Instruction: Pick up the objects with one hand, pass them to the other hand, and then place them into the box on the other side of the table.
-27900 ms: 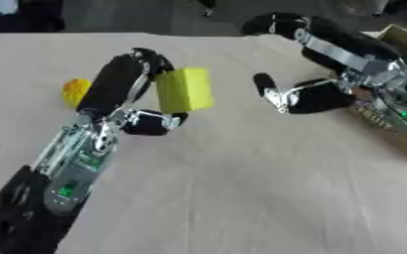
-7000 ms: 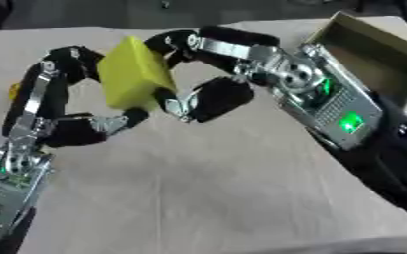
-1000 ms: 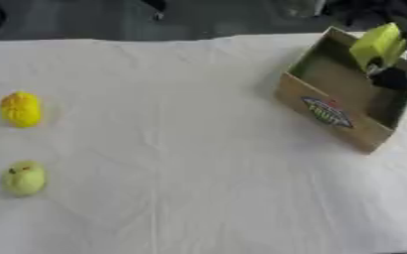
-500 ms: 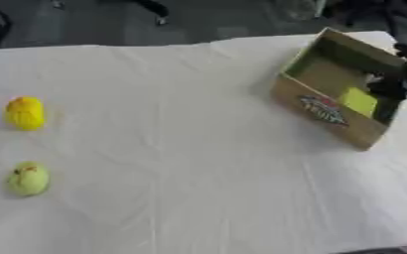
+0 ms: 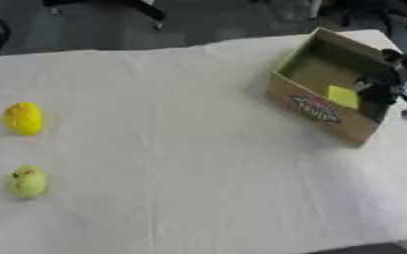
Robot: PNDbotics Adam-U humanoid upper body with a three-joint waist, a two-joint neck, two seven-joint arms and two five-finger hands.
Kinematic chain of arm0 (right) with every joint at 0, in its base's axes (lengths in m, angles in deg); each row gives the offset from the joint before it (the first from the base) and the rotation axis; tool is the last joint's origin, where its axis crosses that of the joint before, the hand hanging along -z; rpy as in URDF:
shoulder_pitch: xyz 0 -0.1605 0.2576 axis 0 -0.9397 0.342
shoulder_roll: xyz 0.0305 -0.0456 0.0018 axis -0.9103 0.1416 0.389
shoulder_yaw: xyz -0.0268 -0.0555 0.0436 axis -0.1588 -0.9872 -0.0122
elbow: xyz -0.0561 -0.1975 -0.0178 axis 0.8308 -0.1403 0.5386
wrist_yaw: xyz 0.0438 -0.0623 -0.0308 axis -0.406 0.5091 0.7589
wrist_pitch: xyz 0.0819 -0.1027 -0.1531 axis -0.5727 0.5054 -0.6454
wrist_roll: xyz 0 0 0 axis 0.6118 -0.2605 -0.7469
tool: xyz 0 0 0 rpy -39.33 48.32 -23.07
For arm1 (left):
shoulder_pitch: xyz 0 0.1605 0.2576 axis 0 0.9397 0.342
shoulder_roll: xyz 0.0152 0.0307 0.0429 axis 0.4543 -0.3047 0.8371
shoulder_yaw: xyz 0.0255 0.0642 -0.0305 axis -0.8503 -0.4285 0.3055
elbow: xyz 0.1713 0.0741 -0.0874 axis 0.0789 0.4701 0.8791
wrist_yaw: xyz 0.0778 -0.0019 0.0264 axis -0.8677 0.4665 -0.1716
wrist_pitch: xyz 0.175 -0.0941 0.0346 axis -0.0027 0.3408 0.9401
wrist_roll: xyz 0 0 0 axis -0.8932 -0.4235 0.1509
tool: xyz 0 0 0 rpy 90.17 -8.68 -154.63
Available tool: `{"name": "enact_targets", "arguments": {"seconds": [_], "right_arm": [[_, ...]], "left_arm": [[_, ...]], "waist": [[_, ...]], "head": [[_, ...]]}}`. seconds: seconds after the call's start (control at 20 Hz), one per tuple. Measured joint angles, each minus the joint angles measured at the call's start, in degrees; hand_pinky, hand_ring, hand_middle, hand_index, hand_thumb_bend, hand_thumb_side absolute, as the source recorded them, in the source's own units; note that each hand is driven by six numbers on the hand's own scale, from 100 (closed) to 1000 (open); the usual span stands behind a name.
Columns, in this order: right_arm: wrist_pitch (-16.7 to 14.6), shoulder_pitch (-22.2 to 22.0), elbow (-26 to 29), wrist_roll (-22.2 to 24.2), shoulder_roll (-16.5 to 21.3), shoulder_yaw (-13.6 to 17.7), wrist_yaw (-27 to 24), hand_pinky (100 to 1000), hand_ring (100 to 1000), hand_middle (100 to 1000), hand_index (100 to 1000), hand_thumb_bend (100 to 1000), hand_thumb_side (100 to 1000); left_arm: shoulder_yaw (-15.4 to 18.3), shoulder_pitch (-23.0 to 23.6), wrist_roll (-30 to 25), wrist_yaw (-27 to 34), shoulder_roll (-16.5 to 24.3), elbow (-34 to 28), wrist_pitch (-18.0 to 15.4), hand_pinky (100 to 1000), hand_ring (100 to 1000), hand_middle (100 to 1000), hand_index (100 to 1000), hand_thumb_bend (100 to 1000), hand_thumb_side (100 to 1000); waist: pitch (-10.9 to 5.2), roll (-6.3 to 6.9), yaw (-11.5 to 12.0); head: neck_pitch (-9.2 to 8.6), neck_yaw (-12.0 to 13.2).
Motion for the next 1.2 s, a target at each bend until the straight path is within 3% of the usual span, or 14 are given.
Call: {"name": "enact_targets", "arguments": {"seconds": [0.1, 0.25, 0.35, 0.5, 0.7, 0.95, 1.1, 1.2], "right_arm": [[0.33, -0.25, 2.03, -2.2, -0.05, 1.22, -2.1, 1000, 1000, 945, 1000, 100, 200], [-0.41, -0.55, 6.11, -8.05, -0.4, 2.91, -8.96, 1000, 1000, 955, 1000, 100, 297], [-2.37, -1.12, 8.69, -12.43, -1.34, 3.38, -14.33, 1000, 1000, 965, 1000, 100, 406], [-6.99, -1.38, 11.77, -18.0, -3.56, 3.81, -21.36, 1000, 1000, 978, 1000, 100, 484], [-12.7, -1.36, 15.75, -22.48, -6.07, 4.45, -26.14, 1000, 1000, 971, 1000, 100, 508], [-17.53, -1.61, 20.17, -24.62, -7.76, 4.82, -26.37, 1000, 1000, 962, 1000, 100, 530], [-19.53, -1.32, 20.85, -24.77, -8.7, 4.84, -25.7, 1000, 1000, 960, 1000, 100, 526], [-20.48, -1.02, 20.92, -24.72, -9.11, 4.85, -25.36, 1000, 1000, 957, 1000, 100, 523]], "left_arm": [[0.45, 0.57, 0.76, 0.0, -0.01, 0.0, -0.2, 573, 619, 485, 651, 794, 240], [0.99, 1.08, 1.77, -0.01, -0.03, 0.0, -0.42, 574, 619, 485, 651, 783, 253], [1.29, 1.37, 2.49, -0.01, -0.12, 0.01, -0.56, 575, 619, 485, 650, 767, 266], [1.72, 1.6, 3.57, 0.0, -0.49, 0.15, -0.76, 576, 620, 485, 650, 717, 308], [2.16, 2.15, 5.44, 0.32, -1.45, 0.37, -0.91, 583, 626, 492, 655, 558, 411], [2.56, 2.32, 7.8, 1.61, -2.21, 0.45, -0.81, 603, 650, 514, 677, 329, 552], [2.6, 1.92, 8.63, 2.64, -2.22, 0.64, -0.38, 603, 650, 515, 678, 389, 492], [2.74, 1.36, 9.06, 2.92, -2.27, 0.59, -0.33, 601, 647, 514, 684, 504, 398]], "waist": [[0.15, -0.49, -0.26], [0.18, -0.81, -0.7], [0.2, -0.81, -0.71], [0.22, -0.63, -0.71], [0.53, -0.06, -0.85], [1.19, 0.53, -1.09], [1.38, 1.57, -1.06], [1.73, 1.91, -1.08]], "head": [[-0.18, 0.8], [-1.26, 2.4], [-2.26, 3.52], [-4.03, 5.33], [-5.07, 7.62], [-4.6, 7.81], [-4.41, 7.24], [-4.41, 6.8]]}}
